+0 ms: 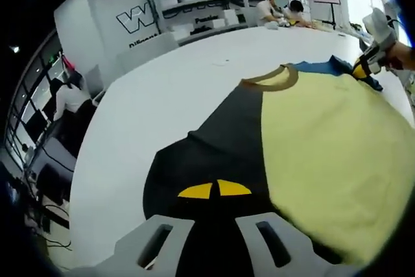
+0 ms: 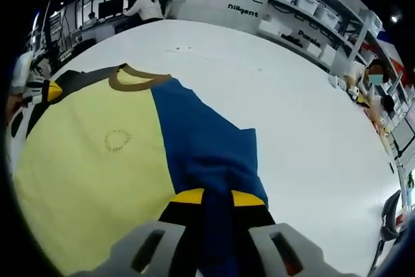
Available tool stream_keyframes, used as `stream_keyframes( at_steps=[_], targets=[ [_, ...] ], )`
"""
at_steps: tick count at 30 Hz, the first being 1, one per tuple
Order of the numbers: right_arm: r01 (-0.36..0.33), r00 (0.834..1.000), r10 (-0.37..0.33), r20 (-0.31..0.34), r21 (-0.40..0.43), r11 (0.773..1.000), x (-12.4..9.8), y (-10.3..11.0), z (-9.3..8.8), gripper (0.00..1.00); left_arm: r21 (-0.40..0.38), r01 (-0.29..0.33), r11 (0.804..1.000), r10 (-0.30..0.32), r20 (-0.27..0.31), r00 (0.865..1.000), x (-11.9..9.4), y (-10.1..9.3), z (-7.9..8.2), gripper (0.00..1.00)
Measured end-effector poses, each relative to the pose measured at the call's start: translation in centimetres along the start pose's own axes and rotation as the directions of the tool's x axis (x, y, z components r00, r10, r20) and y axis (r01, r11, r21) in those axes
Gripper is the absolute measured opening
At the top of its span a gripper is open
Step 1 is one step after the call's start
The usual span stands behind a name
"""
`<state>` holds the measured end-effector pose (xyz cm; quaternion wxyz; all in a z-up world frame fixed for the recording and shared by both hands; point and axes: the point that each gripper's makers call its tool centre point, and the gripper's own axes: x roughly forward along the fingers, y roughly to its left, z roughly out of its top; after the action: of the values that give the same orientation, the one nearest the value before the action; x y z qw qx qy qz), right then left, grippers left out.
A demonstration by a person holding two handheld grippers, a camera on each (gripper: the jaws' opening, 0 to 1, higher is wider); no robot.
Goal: Fold the garment on the visible template until the final outline fits inside the template.
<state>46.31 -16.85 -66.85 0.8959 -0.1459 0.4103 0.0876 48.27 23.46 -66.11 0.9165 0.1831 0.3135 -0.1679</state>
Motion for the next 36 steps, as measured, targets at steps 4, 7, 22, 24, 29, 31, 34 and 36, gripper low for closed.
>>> stream_keyframes(
  at_steps=[4,7,22,24,29,31,34,36],
  targets=[
    [0.008,1.000,-0.008,0.008,0.019,1.000,0.2,-0.2,0.2,0.06,0.012,-0.016,1.000,0.016,0.001,1.000,0.5,0.6,0.3,0.00],
    [0.012,1.000,-0.013,0.017,0.023,1.000,0.3,-0.3,0.3,0.06,0.035,-0.030,0.999,0.030,0.007,1.000,1.0,1.0,0.6,0.00],
    [-0.012,0.997,0.003,0.074,0.121,0.993,-0.1,-0.8,0.2,0.00,0.042,-0.036,0.998,0.036,0.003,0.999,2.5,2.0,1.5,0.00],
    [-0.034,0.996,0.016,0.091,0.202,0.979,-0.4,-1.0,0.4,0.00,0.038,-0.037,0.999,0.037,0.005,0.999,2.5,2.0,1.5,0.00],
    [-0.055,0.992,0.023,0.128,0.248,0.967,-1.7,-1.9,0.9,0.00,-0.111,0.010,0.994,-0.009,0.011,1.000,2.5,1.9,1.4,0.00],
    [-0.059,0.991,0.026,0.130,0.256,0.965,-2.2,-2.1,1.0,0.00,-0.107,0.019,0.994,-0.018,0.013,1.000,2.5,2.2,1.3,0.00],
    [-0.072,0.987,0.027,0.159,0.281,0.957,-3.1,-2.5,1.7,0.00,-0.067,0.008,0.998,-0.006,0.019,1.000,2.5,1.9,1.3,0.00],
    [-0.076,0.985,0.025,0.173,0.295,0.952,-3.8,-2.5,2.1,0.00,-0.074,0.003,0.997,0.000,0.037,0.999,2.4,1.8,1.3,0.00]
  ],
)
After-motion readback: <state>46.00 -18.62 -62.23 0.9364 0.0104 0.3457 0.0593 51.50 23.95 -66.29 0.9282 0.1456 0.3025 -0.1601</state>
